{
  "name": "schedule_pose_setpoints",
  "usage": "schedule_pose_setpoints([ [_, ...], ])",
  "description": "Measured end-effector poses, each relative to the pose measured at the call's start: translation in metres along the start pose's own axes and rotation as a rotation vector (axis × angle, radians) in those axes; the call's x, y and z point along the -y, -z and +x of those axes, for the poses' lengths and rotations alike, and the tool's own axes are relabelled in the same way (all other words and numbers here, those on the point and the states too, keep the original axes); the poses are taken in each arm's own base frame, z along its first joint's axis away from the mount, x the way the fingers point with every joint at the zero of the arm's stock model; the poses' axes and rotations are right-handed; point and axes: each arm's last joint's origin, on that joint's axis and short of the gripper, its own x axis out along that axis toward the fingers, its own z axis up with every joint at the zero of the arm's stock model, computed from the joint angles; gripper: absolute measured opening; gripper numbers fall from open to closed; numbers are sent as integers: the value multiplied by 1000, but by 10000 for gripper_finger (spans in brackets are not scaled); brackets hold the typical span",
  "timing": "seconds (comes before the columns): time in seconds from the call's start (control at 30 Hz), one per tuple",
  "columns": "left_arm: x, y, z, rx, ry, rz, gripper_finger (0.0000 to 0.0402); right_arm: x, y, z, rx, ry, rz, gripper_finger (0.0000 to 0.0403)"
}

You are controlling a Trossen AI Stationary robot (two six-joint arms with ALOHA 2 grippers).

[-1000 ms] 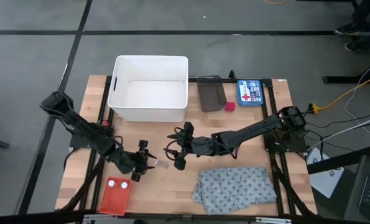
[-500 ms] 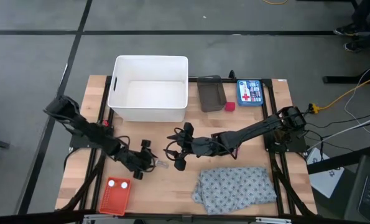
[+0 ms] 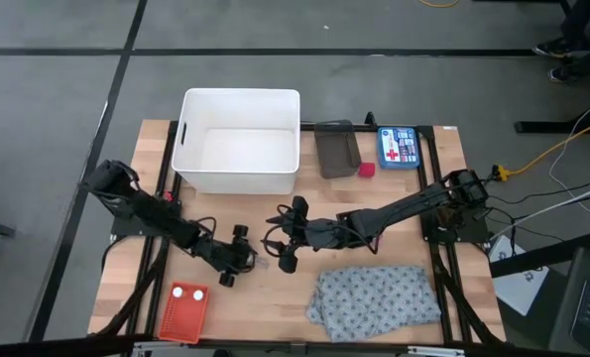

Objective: Pick & place medical supplies in basket/bin
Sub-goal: Put the blue pill bottle into the orange bin

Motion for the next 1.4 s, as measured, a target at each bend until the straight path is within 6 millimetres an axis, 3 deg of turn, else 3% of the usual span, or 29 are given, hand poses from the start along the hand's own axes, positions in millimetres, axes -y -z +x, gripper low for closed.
schedule_pose_setpoints([
  [0.2, 0, -2, 0, 37, -1, 8, 191, 0, 0, 0, -4, -2, -1, 263],
  [0.47, -9, 34, -16, 192, -60, -108, 191, 0, 2, 0, -21, 3, -6, 263],
  [0.6, -10, 42, -27, 294, -50, -133, 191, 0, 2, 0, -20, 3, -6, 263],
  [1.4, -8, 43, -27, 283, -17, -122, 191, 0, 2, 0, -20, 3, -2, 263],
])
